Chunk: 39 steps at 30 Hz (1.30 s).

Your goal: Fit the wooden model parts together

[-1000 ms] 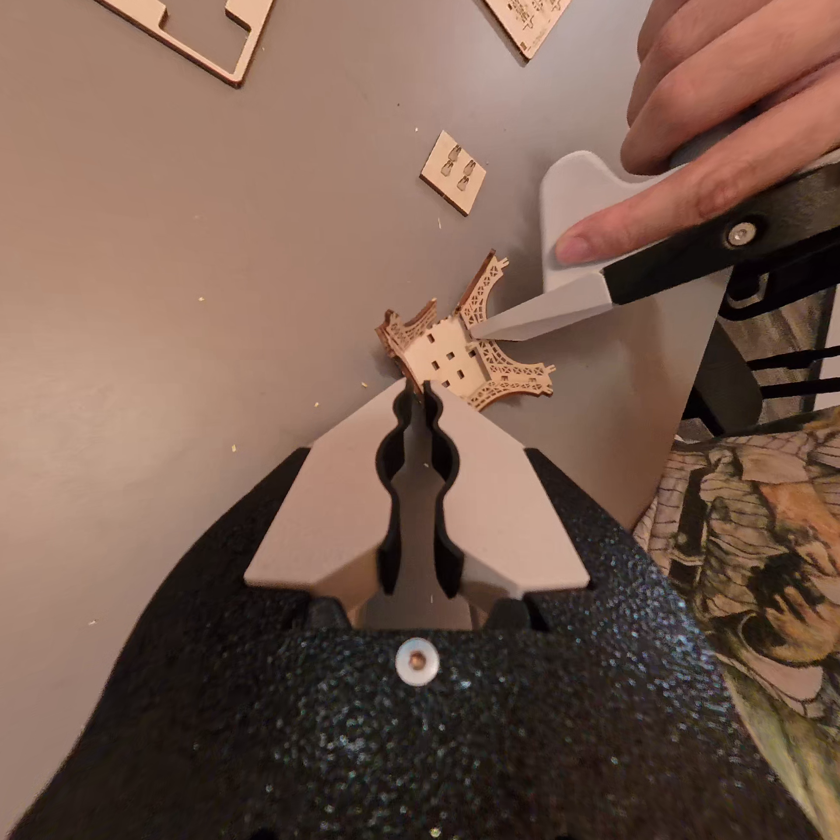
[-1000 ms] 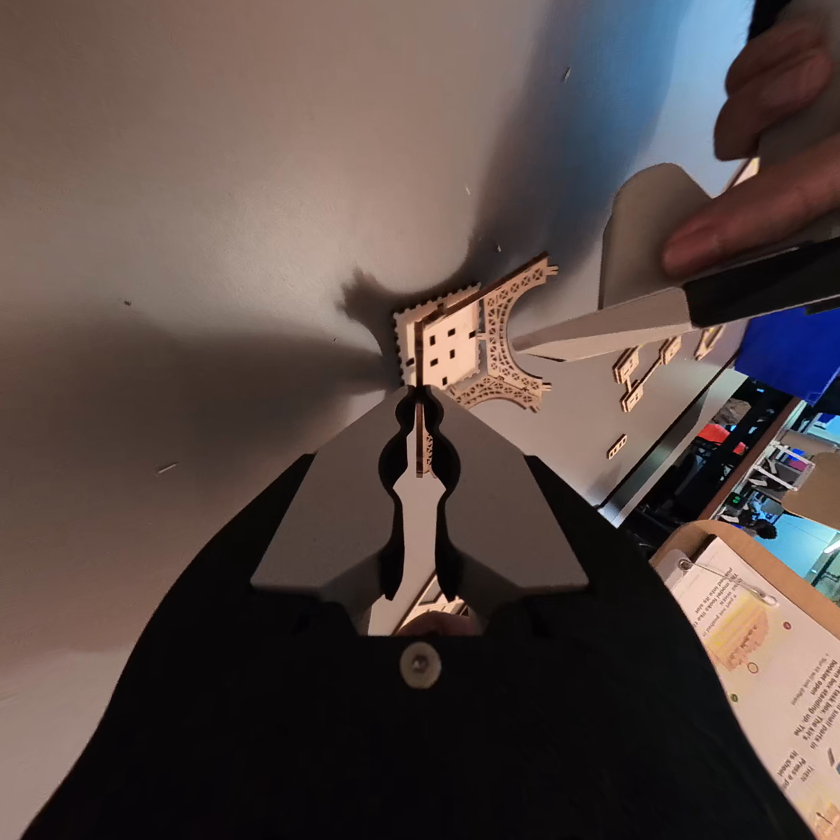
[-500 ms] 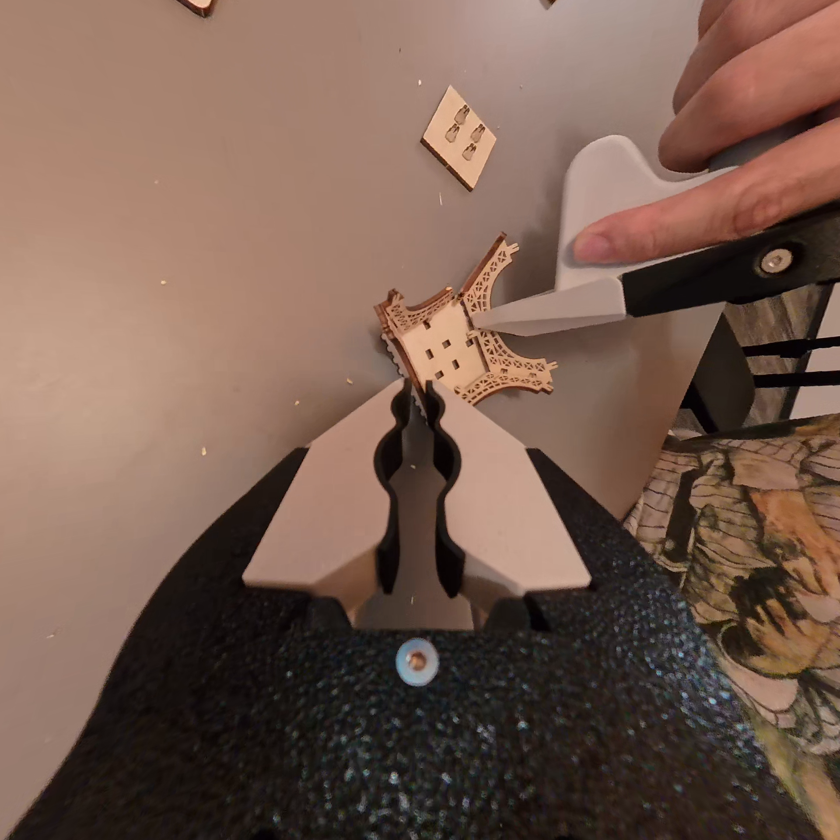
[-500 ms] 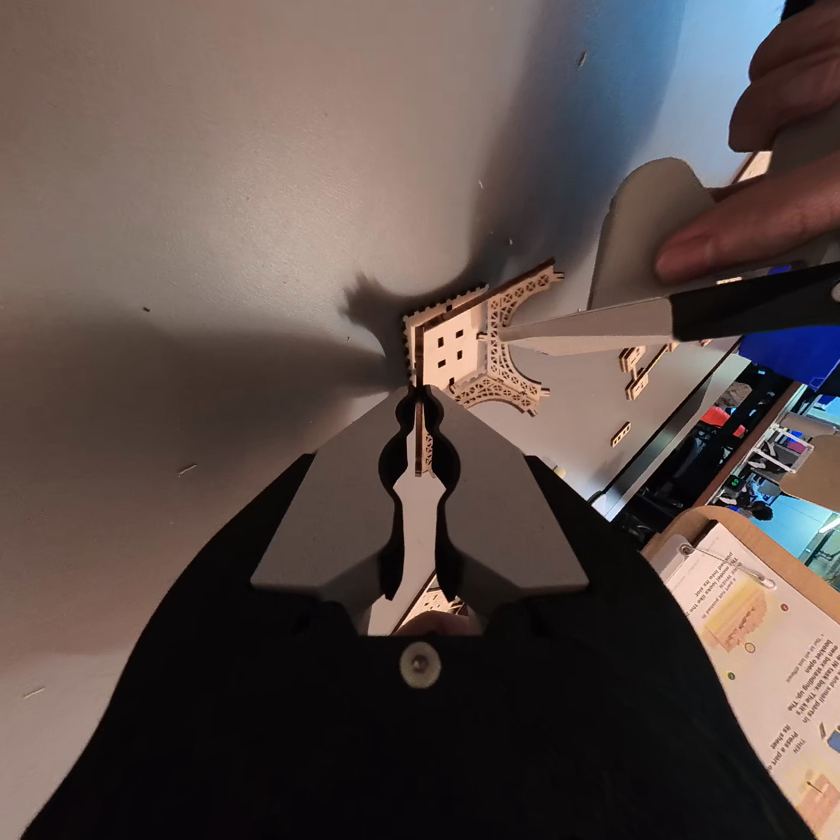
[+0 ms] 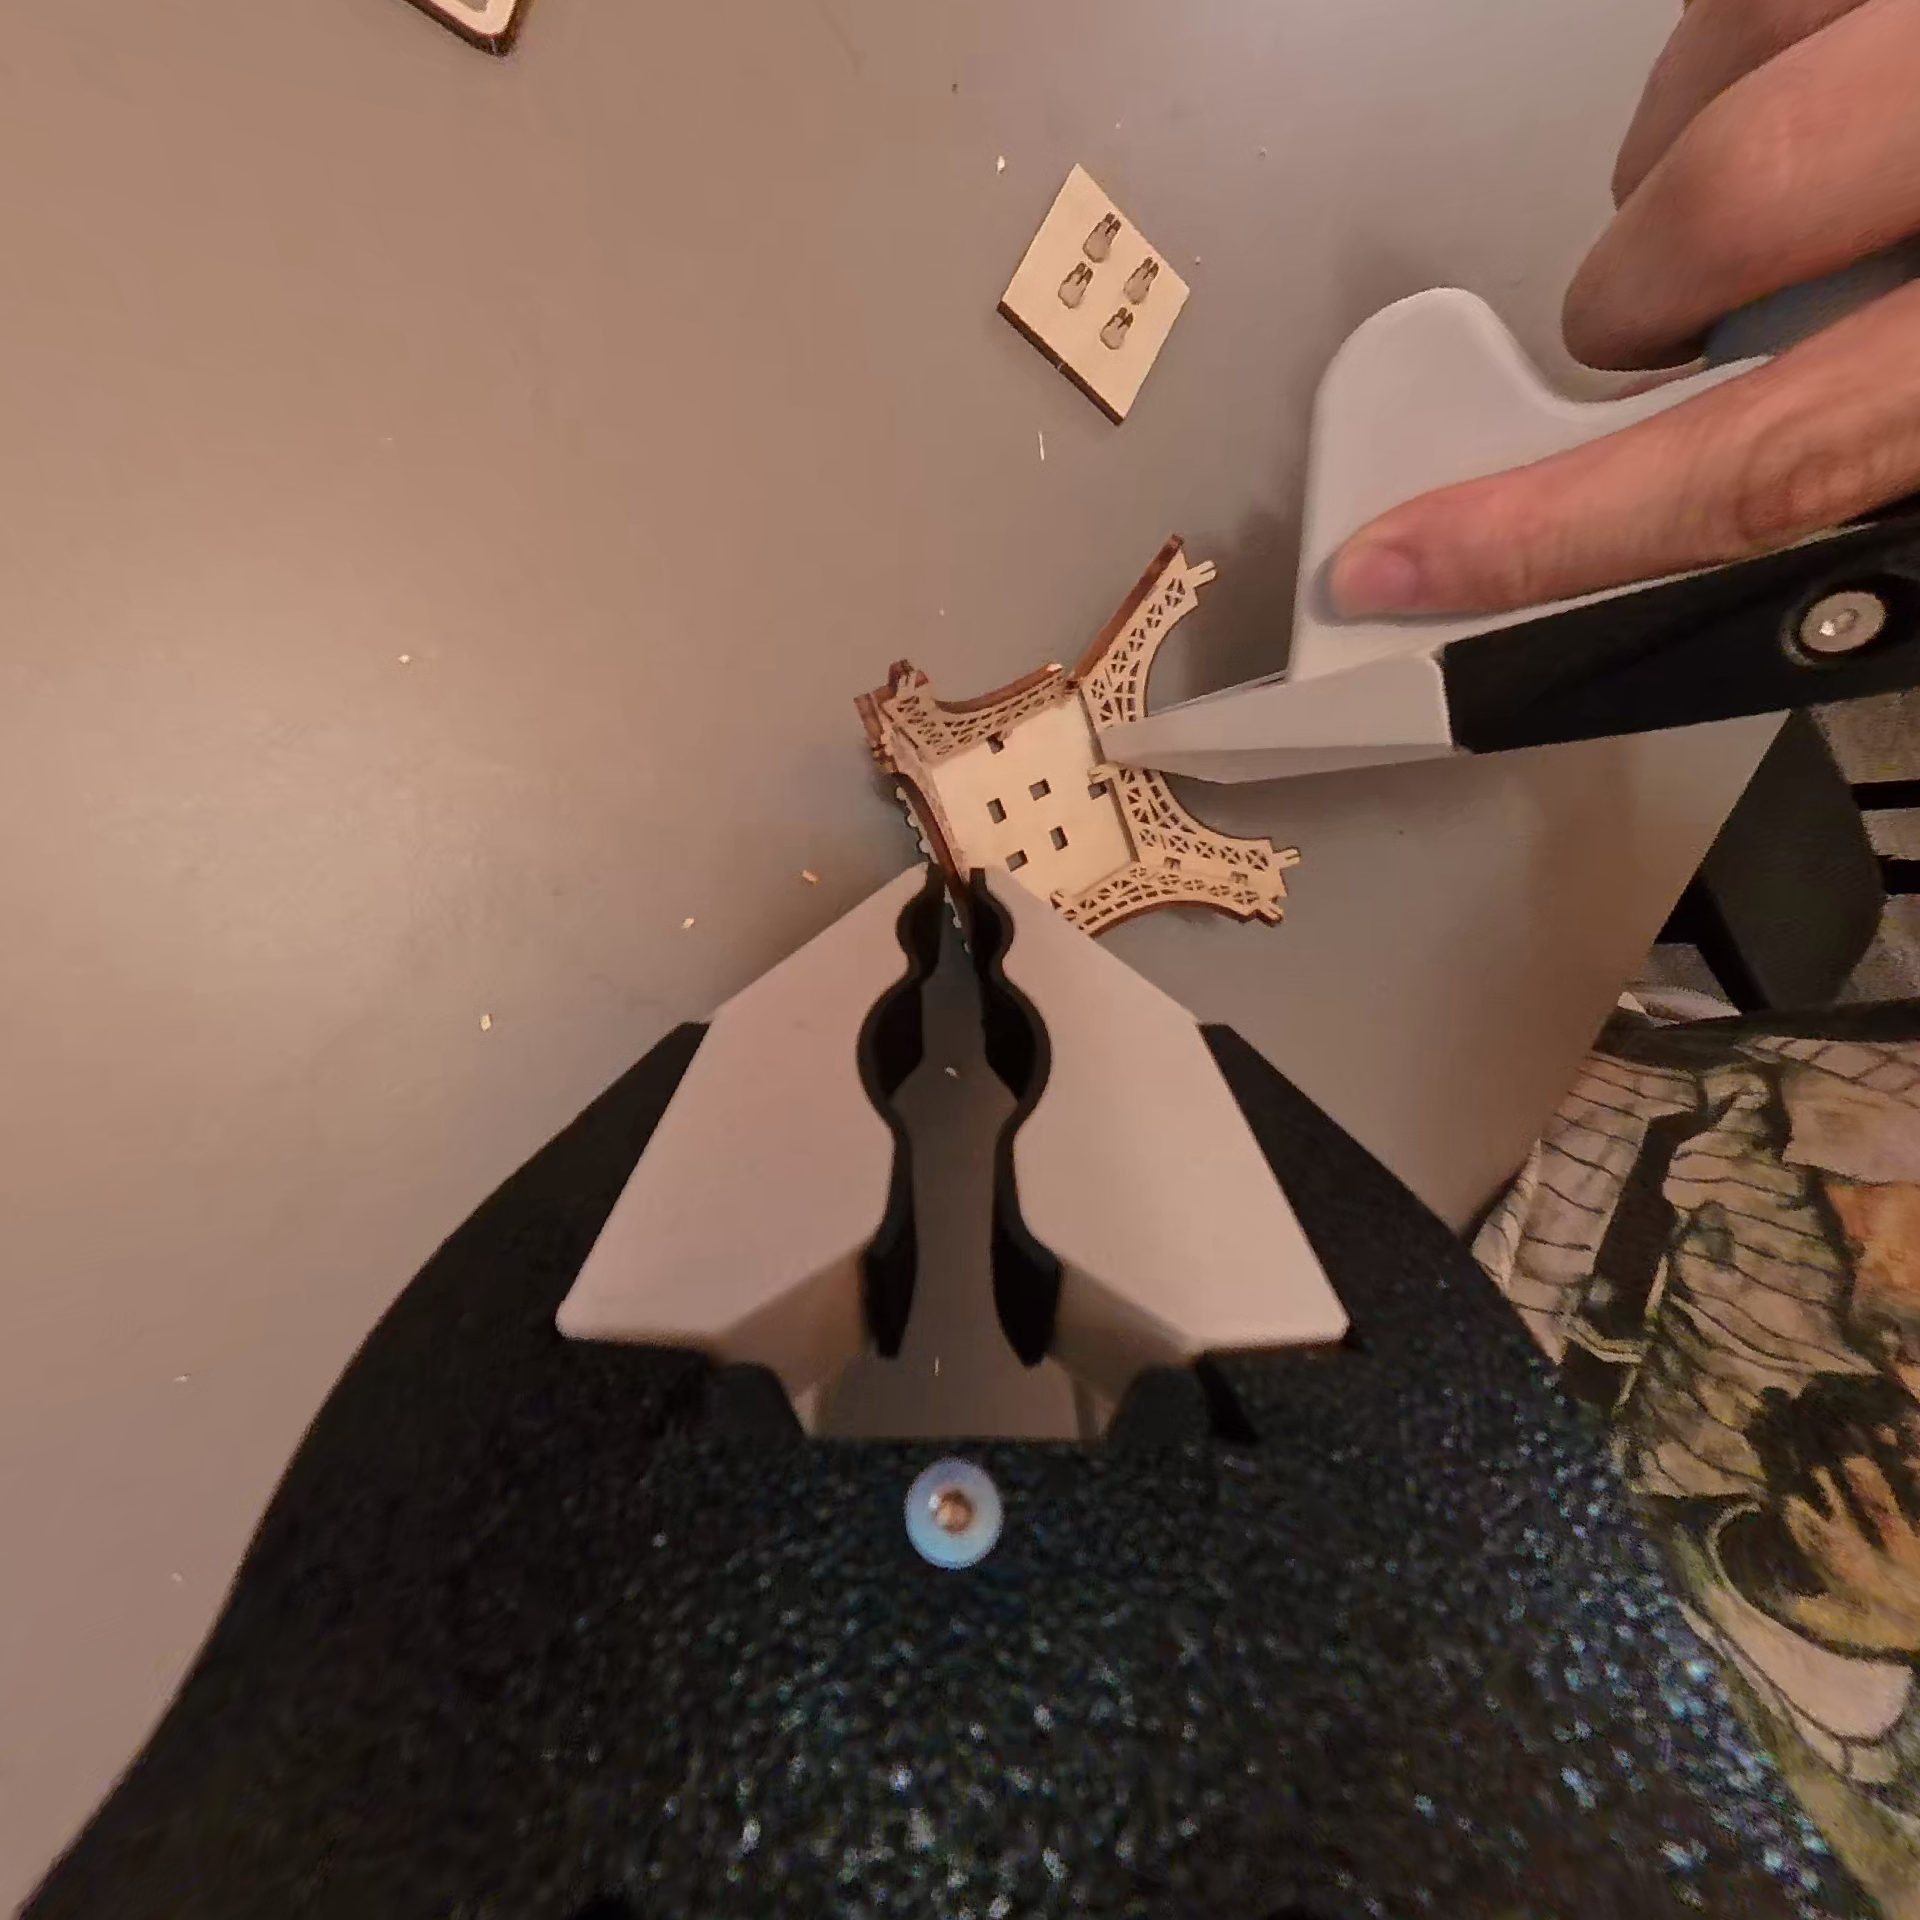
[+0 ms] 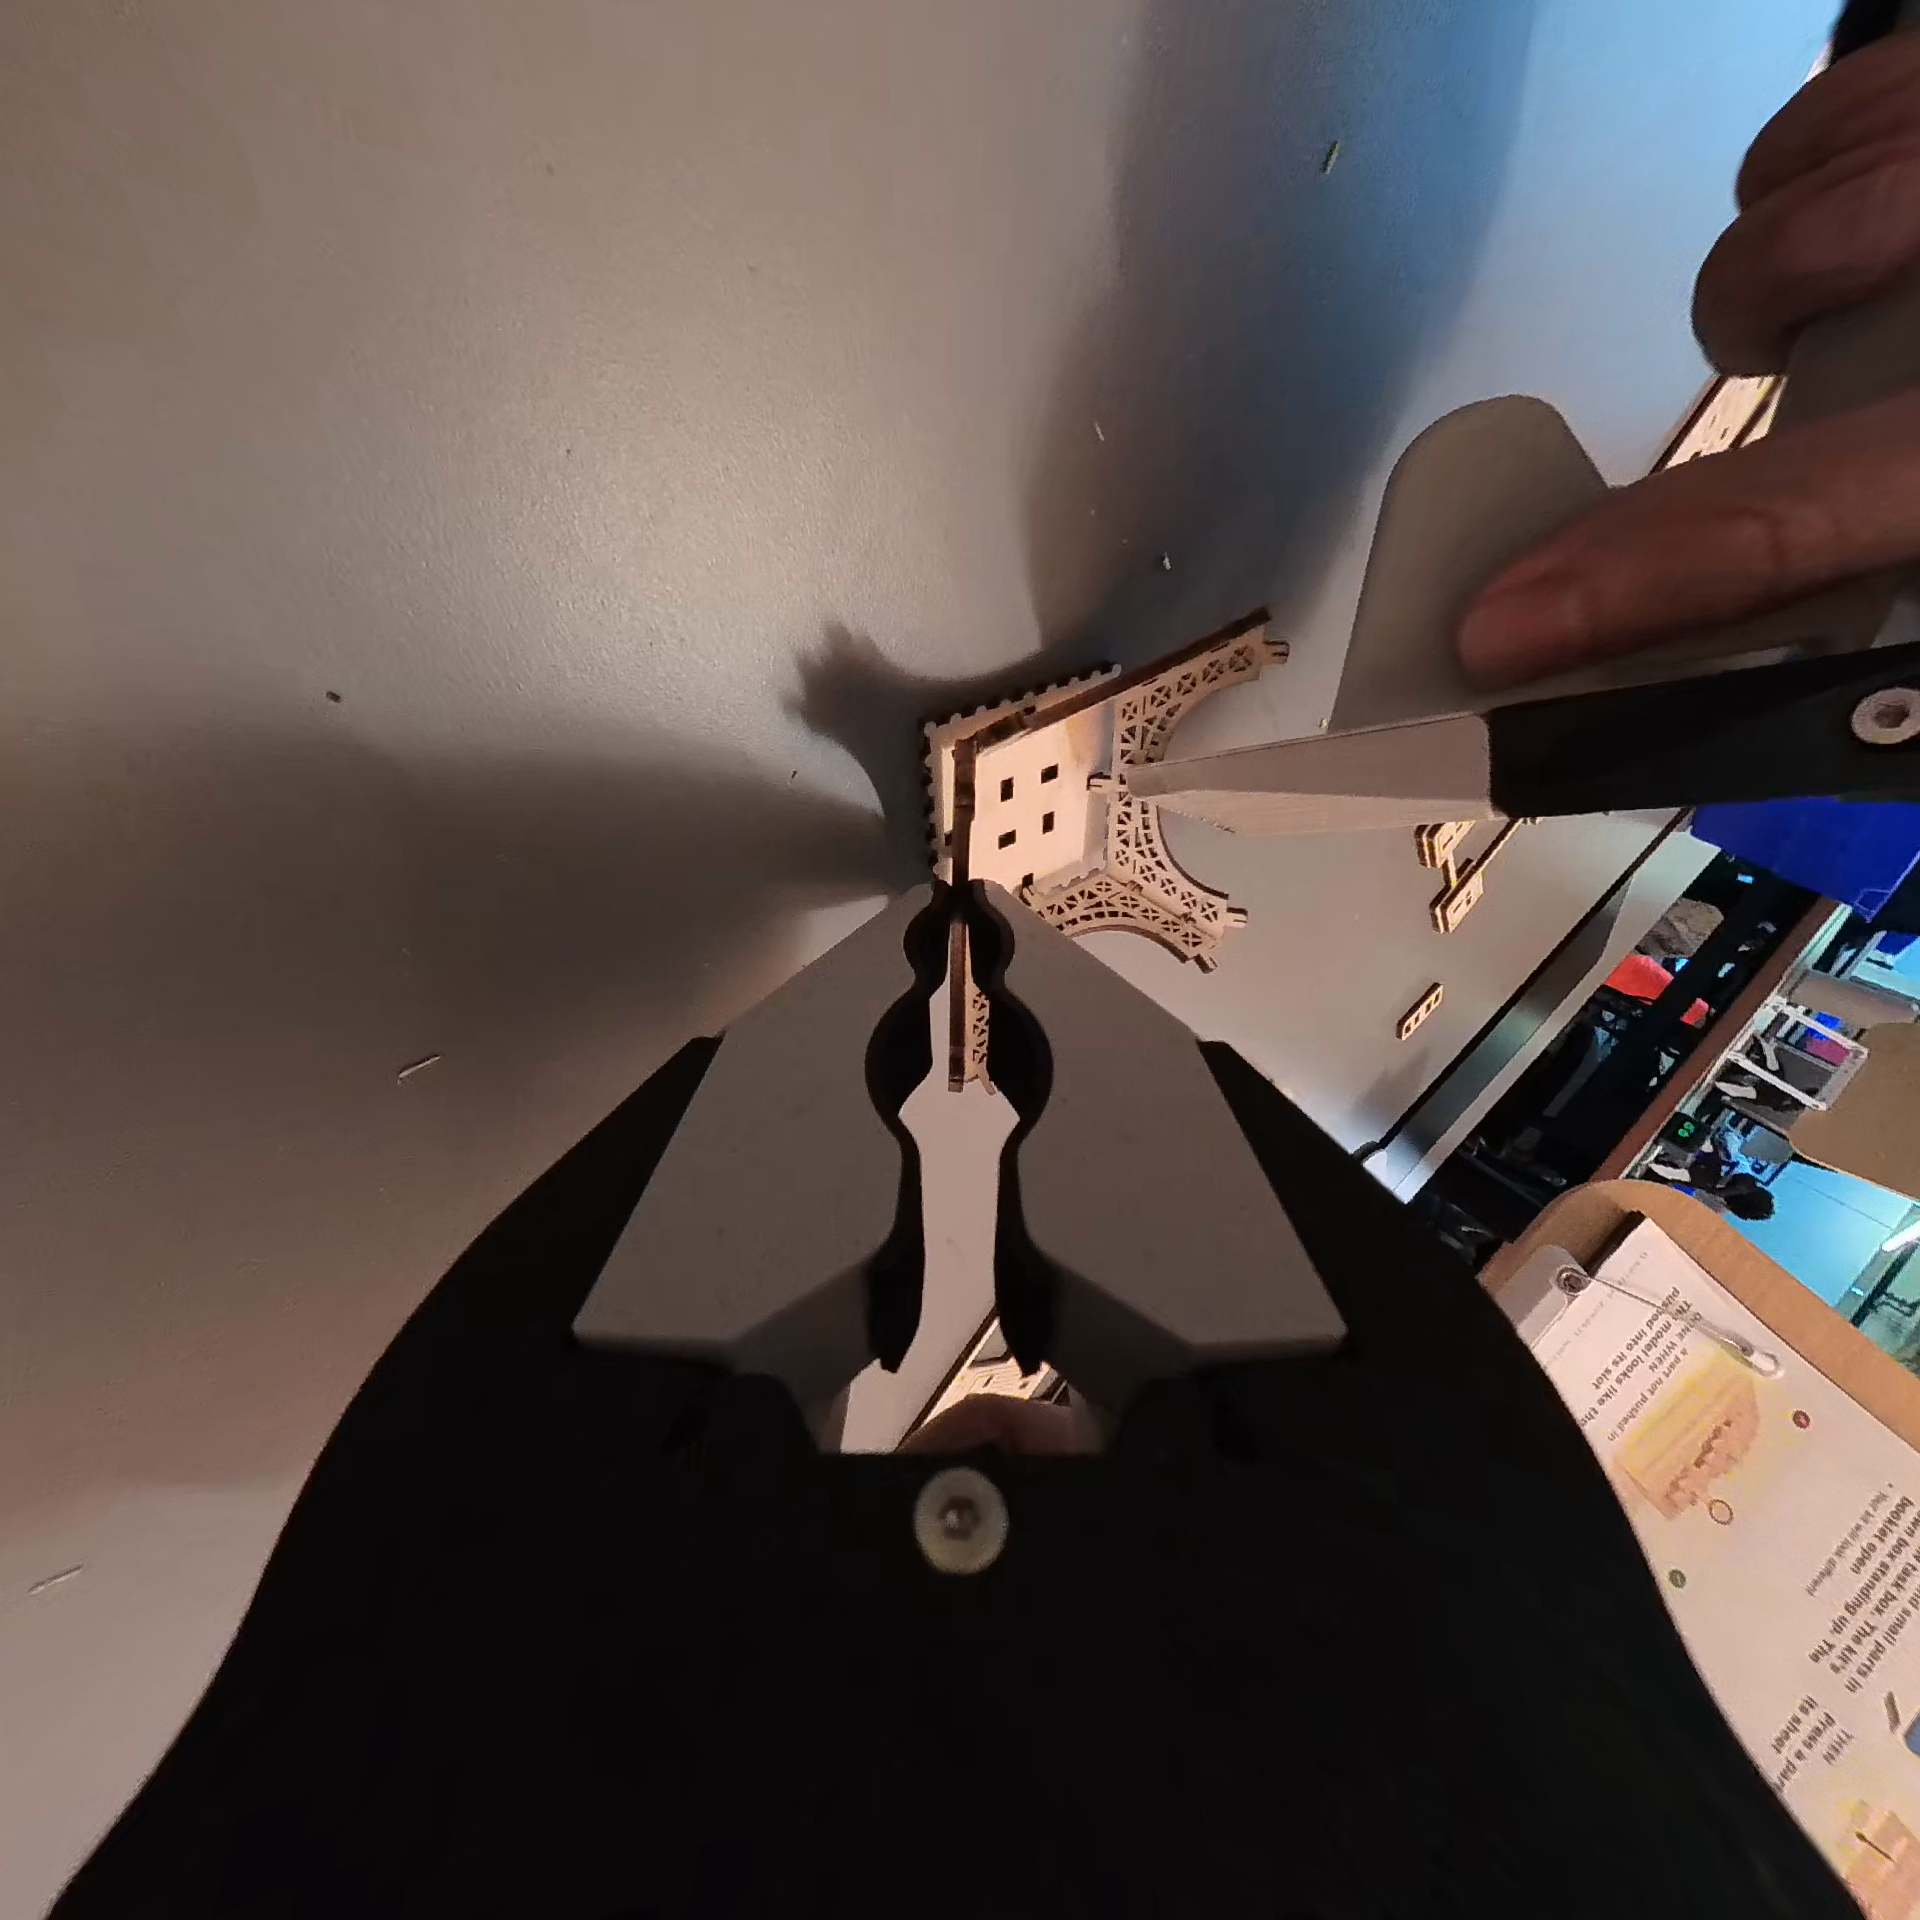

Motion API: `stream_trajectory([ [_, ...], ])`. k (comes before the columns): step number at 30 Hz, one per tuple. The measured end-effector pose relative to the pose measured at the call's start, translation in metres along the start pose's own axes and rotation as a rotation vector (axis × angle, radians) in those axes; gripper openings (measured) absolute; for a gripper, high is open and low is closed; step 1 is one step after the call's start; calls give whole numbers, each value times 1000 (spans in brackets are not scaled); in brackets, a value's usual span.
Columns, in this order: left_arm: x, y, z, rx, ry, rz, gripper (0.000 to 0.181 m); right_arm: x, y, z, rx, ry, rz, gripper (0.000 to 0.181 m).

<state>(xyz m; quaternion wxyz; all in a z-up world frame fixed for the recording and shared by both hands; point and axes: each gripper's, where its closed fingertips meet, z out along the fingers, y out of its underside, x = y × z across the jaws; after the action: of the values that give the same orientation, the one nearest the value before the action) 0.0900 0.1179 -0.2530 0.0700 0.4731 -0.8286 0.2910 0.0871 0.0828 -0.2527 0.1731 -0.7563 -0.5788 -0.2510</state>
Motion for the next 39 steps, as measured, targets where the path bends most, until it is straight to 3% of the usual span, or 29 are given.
stream_trajectory([
  [30, -2, 2, -1, 15, -86, 10, 2, 2, -5, 5, 5, -66, -82, 0],
  [39, -3, 2, -1, -28, -135, 52, 2, 4, -4, 5, -7, -150, -130, 1],
])
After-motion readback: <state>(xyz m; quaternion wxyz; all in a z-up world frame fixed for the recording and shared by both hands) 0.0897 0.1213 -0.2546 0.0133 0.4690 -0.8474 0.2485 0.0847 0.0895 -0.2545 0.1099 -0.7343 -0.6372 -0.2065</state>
